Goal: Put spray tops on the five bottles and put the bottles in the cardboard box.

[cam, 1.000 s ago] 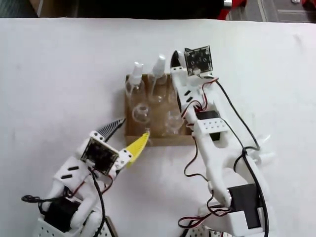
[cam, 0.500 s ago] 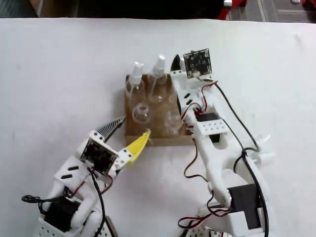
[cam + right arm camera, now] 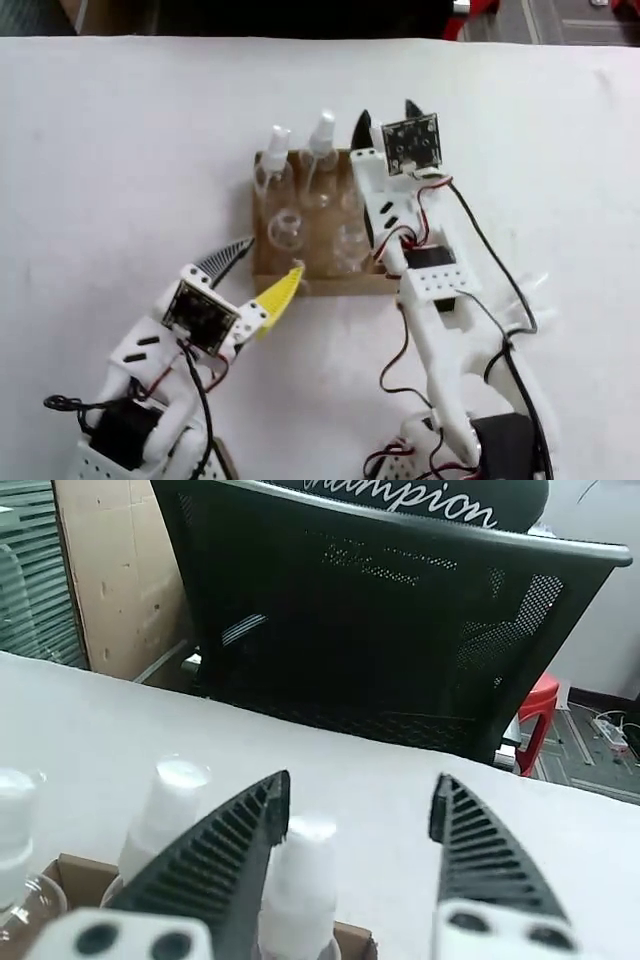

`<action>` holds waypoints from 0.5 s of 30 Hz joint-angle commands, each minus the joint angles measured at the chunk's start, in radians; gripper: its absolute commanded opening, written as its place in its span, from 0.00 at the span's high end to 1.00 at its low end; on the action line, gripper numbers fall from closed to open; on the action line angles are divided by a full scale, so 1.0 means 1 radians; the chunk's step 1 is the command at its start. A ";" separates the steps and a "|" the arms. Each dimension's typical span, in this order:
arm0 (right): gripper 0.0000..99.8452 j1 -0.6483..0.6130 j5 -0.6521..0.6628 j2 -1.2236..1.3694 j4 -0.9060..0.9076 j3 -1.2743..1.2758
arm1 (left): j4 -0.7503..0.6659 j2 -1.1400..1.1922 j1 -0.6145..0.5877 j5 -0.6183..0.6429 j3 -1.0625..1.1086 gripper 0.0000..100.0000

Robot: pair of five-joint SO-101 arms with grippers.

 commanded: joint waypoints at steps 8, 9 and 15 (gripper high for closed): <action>0.77 -0.008 -0.008 -0.114 -0.012 -0.008 | -0.031 -0.012 0.013 -0.006 -0.005 0.78; 0.77 -0.005 -0.008 -0.153 -0.007 0.000 | -0.029 -0.012 0.013 -0.006 -0.005 0.78; 0.77 -0.007 -0.006 -0.549 0.298 0.052 | 0.017 -0.012 0.116 -0.011 -0.014 0.77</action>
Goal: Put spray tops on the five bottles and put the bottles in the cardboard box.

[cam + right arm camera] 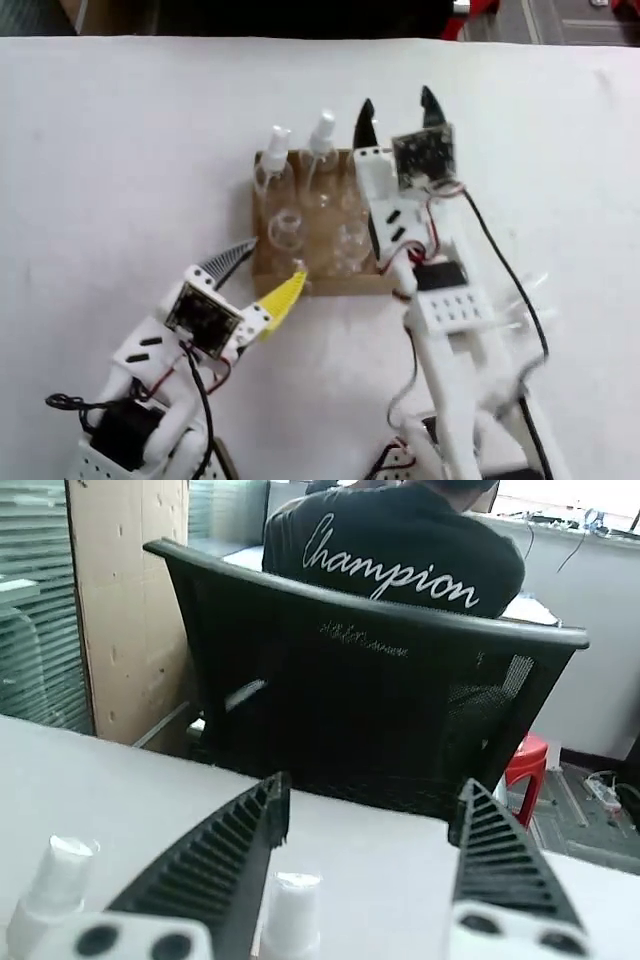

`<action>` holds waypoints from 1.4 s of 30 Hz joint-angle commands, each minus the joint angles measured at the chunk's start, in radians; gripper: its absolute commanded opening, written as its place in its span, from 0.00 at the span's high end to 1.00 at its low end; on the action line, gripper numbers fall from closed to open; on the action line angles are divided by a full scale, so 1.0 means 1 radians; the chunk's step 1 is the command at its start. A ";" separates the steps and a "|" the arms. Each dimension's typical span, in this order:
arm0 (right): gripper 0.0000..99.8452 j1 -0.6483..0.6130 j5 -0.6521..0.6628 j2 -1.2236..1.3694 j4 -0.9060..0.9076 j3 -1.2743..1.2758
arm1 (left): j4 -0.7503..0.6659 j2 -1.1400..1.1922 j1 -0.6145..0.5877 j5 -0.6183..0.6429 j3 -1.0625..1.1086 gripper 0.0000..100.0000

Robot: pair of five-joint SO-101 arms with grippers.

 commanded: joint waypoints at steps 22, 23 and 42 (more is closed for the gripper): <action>0.84 0.165 -0.008 -1.084 0.906 0.368 | 0.163 -0.012 0.275 -0.025 -0.064 0.70; 0.88 0.165 -0.008 -1.086 0.892 0.385 | 0.144 -0.012 0.252 -0.012 -0.064 0.70; 0.98 -0.318 0.319 -1.130 1.181 0.338 | 0.189 -0.012 0.173 0.184 -0.235 0.70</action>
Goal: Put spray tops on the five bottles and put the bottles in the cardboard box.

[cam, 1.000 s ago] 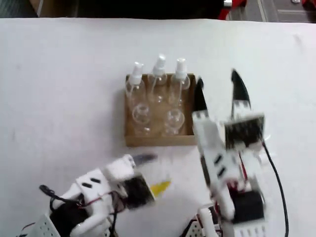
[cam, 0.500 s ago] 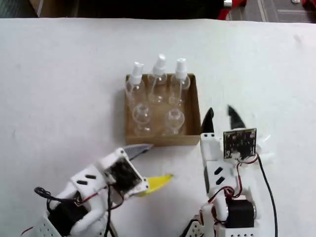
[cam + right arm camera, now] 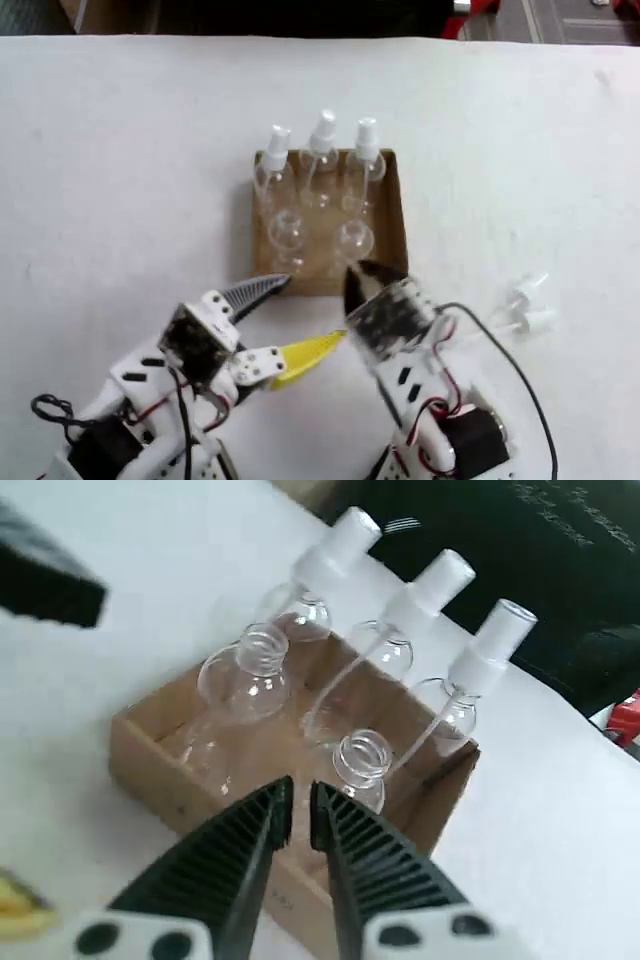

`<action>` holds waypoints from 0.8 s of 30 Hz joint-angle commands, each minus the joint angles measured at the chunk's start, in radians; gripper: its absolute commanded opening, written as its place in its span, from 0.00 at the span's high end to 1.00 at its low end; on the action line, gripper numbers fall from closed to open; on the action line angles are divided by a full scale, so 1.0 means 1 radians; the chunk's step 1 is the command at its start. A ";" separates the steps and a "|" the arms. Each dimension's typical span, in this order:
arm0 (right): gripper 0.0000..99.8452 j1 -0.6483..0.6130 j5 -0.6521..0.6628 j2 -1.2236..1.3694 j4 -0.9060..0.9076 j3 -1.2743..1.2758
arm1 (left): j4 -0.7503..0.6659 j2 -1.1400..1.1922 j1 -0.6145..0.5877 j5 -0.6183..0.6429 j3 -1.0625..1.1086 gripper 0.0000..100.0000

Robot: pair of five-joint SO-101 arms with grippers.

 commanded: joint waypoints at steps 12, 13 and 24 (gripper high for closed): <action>0.98 -0.202 -0.041 0.005 0.199 -0.213 | -0.051 -0.001 -0.166 0.051 -0.041 0.70; 0.98 -0.202 -0.031 0.005 0.205 -0.213 | -0.071 -0.001 -0.225 0.069 -0.041 0.70; 0.98 -0.208 -0.020 0.005 0.209 -0.213 | -0.160 -0.001 -0.562 0.376 -0.049 0.70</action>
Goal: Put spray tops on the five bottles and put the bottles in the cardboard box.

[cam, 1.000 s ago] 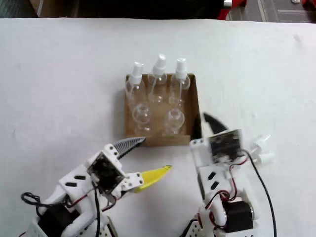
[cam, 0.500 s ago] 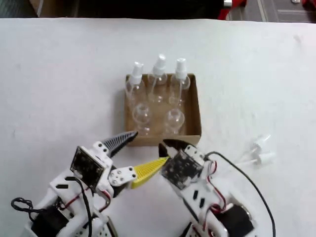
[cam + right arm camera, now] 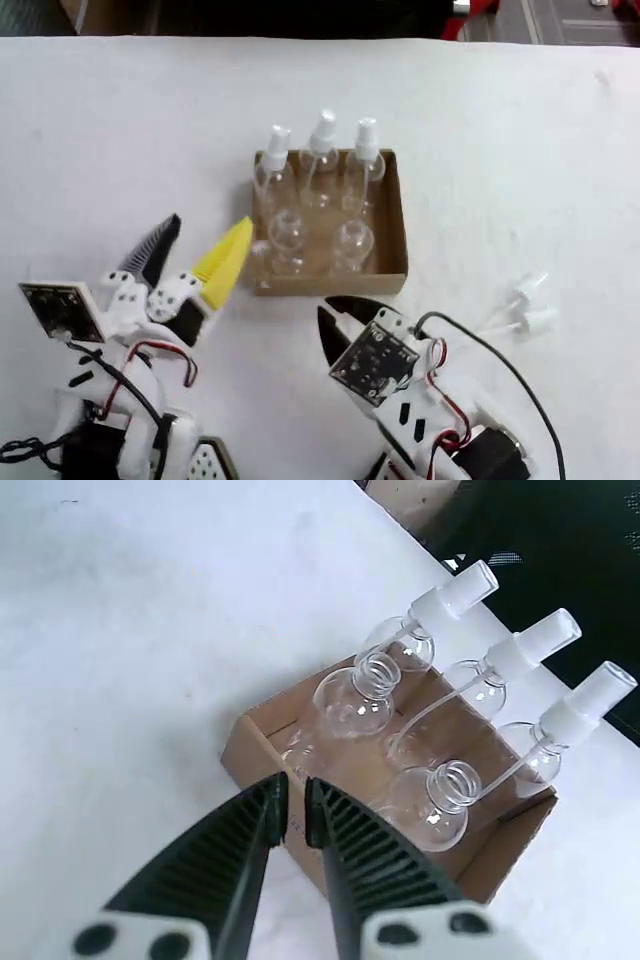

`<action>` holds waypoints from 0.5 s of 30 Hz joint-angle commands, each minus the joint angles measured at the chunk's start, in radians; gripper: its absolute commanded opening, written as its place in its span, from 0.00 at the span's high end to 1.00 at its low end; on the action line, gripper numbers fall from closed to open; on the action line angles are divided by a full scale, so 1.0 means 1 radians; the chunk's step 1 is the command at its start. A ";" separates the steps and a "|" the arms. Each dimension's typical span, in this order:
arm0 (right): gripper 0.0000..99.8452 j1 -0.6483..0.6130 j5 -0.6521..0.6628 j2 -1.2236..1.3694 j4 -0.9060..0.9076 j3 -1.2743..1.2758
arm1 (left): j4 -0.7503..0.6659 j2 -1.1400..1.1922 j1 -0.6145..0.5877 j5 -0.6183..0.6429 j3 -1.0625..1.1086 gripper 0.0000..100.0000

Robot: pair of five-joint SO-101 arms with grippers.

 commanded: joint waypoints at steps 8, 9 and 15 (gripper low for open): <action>0.98 0.068 0.011 0.005 -0.028 -0.040 | -0.021 -0.001 -0.022 -0.048 -0.037 0.70; 0.98 0.093 0.008 0.005 -0.039 -0.040 | -0.021 -0.001 -0.033 -0.048 -0.037 0.70; 0.98 0.124 0.003 0.005 -0.171 0.043 | 0.046 -0.001 -0.015 -0.068 -0.078 0.70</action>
